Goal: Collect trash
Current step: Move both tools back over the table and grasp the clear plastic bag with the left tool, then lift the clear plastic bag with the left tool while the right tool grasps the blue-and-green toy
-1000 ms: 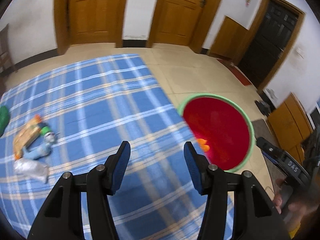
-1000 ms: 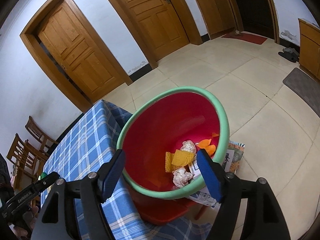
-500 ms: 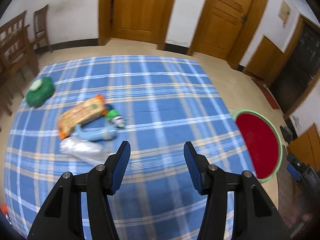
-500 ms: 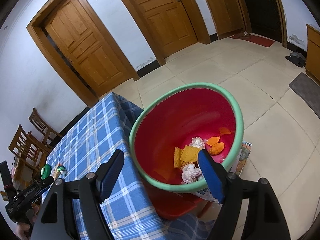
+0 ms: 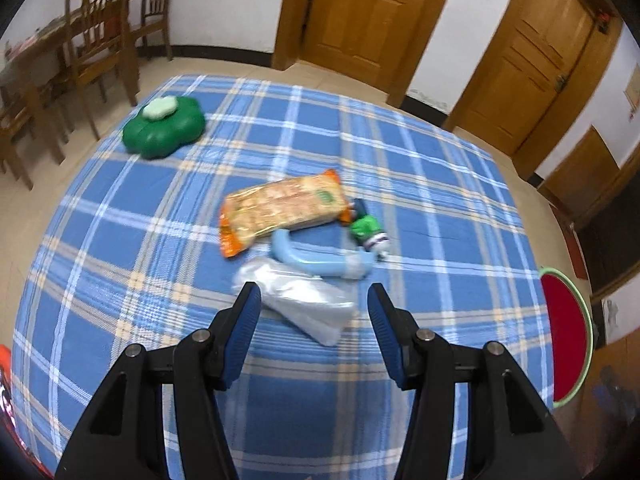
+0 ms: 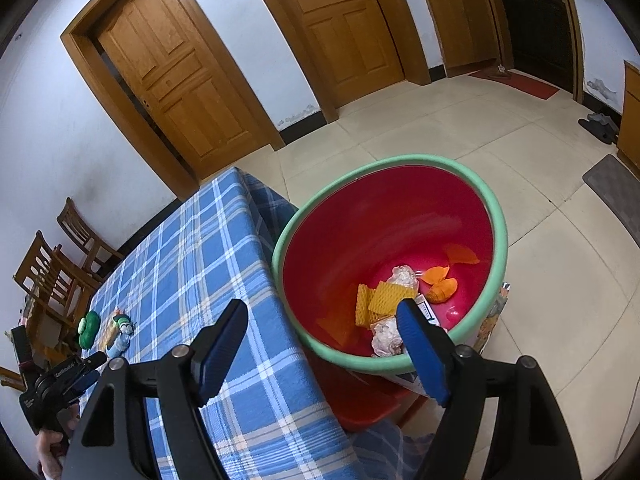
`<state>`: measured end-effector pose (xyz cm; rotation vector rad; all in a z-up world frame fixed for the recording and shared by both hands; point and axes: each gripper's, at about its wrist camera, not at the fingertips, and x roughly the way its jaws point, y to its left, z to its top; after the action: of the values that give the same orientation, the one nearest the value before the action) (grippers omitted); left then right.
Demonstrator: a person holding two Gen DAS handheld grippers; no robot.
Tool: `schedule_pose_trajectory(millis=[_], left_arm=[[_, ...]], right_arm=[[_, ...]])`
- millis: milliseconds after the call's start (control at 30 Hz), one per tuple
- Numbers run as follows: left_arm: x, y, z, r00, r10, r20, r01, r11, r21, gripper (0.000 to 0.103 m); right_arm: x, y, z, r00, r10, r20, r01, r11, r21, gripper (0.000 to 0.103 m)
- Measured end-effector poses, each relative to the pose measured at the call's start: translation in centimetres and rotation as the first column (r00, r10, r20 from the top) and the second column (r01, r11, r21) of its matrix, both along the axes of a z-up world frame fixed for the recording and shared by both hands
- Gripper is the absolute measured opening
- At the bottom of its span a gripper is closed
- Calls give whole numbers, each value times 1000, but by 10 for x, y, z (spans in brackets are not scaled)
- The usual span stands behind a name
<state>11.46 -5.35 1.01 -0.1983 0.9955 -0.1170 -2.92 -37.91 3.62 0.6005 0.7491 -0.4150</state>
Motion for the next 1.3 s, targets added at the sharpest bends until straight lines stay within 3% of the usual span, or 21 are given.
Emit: schedule_pose_trajectory(millis=[300,400,500,700,900,1300], left_arm=[[11,7,-25,998,10,-66,-16,996,-84,55],[10,6,-24,999,1,-41,-4,997,-83,55],[10,9,-26,999,4,-39,-7,996,-83,47],[6,17,-25,999,-43,-25,40,992,-123,42],[-2,37,-13,999,-46,16,48,990,-132,40],[-1,83,7,996,-14,89,18,998,-53,40]], right_arm=[[8,11,5,999,33,-7,-33,999,-15,79],[14,18,9,999,52,-8,-53,998,-26,79],[24,29,11,996,88,-12,-88,995,-34,79],[50,59,11,984,177,-26,-178,983,-42,79],[82,95,11,959,281,-30,-282,958,-43,79],[155,169,0,884,462,-66,-465,884,-43,79]])
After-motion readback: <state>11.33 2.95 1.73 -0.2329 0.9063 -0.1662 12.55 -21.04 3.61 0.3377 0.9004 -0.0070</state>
